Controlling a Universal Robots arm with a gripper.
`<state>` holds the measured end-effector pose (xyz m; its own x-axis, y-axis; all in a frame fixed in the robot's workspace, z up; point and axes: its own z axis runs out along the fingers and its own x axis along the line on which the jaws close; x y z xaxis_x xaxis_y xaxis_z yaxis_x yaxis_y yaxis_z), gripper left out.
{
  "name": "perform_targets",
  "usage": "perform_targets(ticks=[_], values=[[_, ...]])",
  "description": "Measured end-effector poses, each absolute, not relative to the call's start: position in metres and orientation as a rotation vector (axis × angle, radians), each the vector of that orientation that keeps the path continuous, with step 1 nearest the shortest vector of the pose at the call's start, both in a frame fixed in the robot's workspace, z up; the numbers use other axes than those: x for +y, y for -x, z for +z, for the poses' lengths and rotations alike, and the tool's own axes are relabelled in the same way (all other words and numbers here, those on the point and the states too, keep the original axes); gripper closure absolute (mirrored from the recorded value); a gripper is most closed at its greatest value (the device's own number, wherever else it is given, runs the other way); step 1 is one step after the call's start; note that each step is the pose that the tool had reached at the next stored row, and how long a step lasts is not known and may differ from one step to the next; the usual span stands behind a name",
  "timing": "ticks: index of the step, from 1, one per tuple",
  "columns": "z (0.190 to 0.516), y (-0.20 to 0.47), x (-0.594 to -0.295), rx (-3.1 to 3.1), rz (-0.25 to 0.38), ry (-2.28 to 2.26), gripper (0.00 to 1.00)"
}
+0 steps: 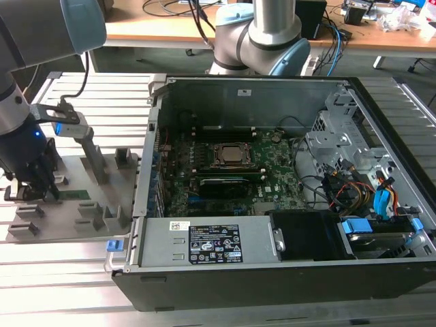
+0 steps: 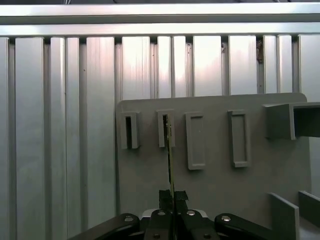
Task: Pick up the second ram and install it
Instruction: 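Pick up the second ram and move it above second insertion slot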
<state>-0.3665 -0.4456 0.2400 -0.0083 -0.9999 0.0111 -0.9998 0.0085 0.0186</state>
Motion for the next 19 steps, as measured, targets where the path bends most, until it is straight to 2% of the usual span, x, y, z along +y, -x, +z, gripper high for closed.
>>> perform_targets(ticks=[19], values=[[0.268, 0.366, -0.444, -2.216, -0.008, -2.197, 0.86]])
